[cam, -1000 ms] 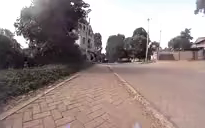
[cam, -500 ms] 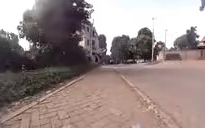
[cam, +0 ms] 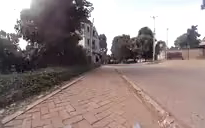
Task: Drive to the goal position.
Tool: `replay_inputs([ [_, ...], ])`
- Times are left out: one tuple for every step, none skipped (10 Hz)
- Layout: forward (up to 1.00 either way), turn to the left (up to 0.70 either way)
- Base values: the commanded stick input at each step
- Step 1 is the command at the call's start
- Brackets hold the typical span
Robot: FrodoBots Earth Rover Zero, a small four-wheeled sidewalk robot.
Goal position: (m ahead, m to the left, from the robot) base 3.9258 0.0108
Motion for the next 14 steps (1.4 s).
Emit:
replay_inputs([
  [0.70,0.00],
  [0.70,0.00],
  [0.70,0.00],
  [0.70,0.00],
  [0.70,0.00],
  [0.70,0.00],
  [0.70,0.00],
  [0.70,0.00],
  [0.70,0.00],
  [0.70,0.00],
  [0.70,0.00],
  [0.70,0.00],
  [0.70,0.00],
  [0.70,0.00],
])
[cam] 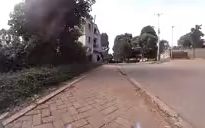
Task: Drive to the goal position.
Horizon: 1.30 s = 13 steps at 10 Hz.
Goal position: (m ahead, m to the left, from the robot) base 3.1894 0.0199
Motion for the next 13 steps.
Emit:
replay_inputs([
  [0.70,0.00],
  [0.70,0.00],
  [0.70,0.00],
  [0.70,0.00],
  [0.70,0.00],
  [0.70,0.00],
  [0.70,0.00],
  [0.70,0.00],
  [0.70,0.00],
  [0.70,0.00],
  [0.70,0.00],
  [0.70,0.00],
  [0.70,0.00],
])
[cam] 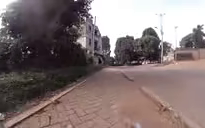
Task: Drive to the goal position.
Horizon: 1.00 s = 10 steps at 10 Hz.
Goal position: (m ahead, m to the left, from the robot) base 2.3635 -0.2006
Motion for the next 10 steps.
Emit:
replay_inputs([
  [0.70,0.00],
  [0.70,0.00],
  [0.70,0.00],
  [0.70,0.00],
  [0.70,0.00],
  [0.70,0.00],
  [0.70,0.00],
  [0.70,0.00],
  [0.63,0.00],
  [0.53,0.00],
])
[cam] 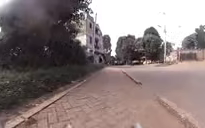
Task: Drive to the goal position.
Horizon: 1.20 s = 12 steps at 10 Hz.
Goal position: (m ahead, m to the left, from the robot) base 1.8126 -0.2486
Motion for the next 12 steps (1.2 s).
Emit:
replay_inputs([
  [0.50,0.00],
  [0.50,0.00],
  [0.50,0.00],
  [0.50,0.00],
  [0.50,0.00],
  [0.50,0.00],
  [0.50,0.00],
  [0.50,0.00],
  [0.50,0.00],
  [0.50,0.00],
  [0.50,0.00],
  [0.50,0.00],
])
